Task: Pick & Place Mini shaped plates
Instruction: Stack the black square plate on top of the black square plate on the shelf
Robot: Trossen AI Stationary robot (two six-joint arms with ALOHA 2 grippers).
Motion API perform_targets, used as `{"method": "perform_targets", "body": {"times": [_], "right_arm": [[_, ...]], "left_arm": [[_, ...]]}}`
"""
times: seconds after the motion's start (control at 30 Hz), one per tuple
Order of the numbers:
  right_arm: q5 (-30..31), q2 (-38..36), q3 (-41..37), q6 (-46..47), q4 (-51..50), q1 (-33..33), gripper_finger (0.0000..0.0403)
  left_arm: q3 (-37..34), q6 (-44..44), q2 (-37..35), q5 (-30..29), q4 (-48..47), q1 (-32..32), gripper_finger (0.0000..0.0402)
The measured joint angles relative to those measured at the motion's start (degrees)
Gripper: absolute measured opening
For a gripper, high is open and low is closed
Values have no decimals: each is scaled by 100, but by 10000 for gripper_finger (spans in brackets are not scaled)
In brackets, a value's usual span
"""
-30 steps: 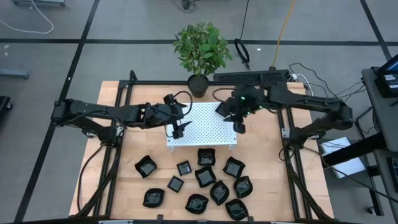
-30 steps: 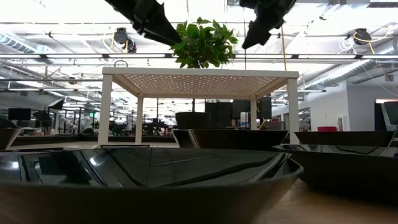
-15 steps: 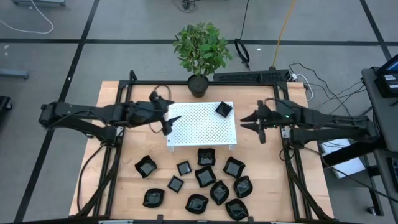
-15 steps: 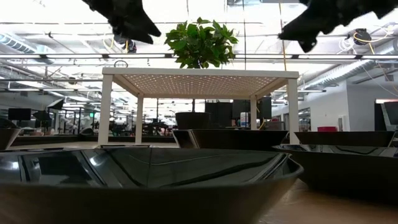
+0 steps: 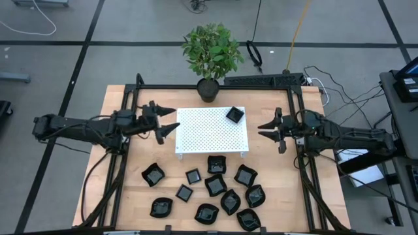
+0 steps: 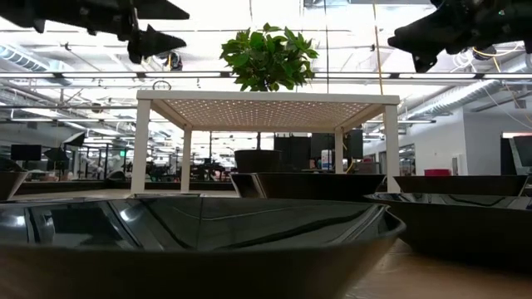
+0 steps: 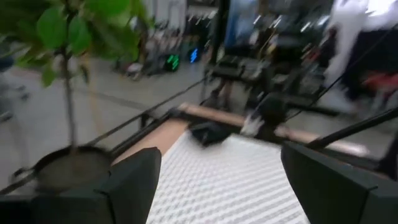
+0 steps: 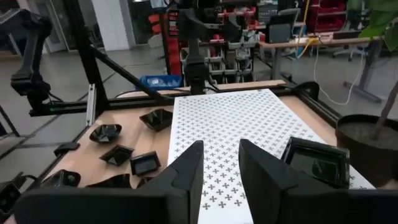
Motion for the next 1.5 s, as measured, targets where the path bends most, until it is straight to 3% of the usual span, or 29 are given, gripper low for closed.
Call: {"method": "perform_targets", "body": {"times": [0.17,0.37,0.57,0.77,0.87,1.13,1.23,1.33,1.5], "right_arm": [[-665,2,-9,-28,210,35,89],[-718,4,-9,-292,523,154,89],[-1722,153,-12,199,1231,190,89],[-1644,445,108,539,1494,265,95],[-1208,677,401,417,968,592,116],[797,1966,1741,255,-1486,2191,154],[1227,2596,2042,254,-1634,2717,155],[1288,3072,2265,138,-1618,3045,155],[1734,3308,2321,-286,-1679,3311,155]], "left_arm": [[-512,-2,-126,316,925,-2,335],[-631,-342,-23,326,879,-1,335],[-631,-295,51,840,902,-4,335],[-628,-297,51,889,961,0,335],[-628,-242,49,962,885,-4,335],[-628,106,51,960,651,0,335],[-628,152,49,973,660,0,335],[-628,77,51,1214,618,-11,335],[-408,-12,56,1387,-238,-449,335]]}}
